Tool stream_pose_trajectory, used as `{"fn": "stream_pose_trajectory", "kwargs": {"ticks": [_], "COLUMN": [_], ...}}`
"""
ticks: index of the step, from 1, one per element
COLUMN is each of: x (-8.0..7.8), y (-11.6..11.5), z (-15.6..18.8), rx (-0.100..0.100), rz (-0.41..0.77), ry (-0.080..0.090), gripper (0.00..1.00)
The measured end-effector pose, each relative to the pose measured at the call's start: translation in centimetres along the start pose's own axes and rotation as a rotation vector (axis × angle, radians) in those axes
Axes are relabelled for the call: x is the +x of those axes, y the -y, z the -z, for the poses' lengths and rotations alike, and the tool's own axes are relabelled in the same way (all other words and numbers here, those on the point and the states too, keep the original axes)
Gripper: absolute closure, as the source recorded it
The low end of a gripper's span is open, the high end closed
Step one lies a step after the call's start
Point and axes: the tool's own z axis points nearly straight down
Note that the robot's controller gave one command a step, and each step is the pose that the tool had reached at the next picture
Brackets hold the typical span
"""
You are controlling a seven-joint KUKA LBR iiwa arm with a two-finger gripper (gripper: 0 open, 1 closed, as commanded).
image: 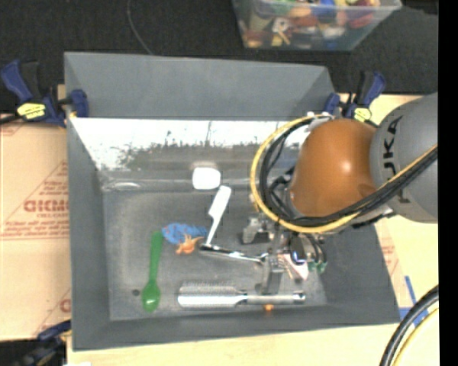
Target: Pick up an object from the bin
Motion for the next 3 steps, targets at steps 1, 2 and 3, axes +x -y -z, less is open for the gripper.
{"fn": "stream_pose_trajectory", "kwargs": {"ticks": [1, 2, 3], "x": [-0.1, 1.0, 1.5], "y": [0.0, -3.2, -2.3], "z": [0.2, -10.8, -3.2], "rx": [0.0, -0.001, 0.001], "rz": [0.0, 0.046, 0.096], "ry": [0.005, 0.024, 0.017], "gripper": [0.0, 0.0, 0.0]}}
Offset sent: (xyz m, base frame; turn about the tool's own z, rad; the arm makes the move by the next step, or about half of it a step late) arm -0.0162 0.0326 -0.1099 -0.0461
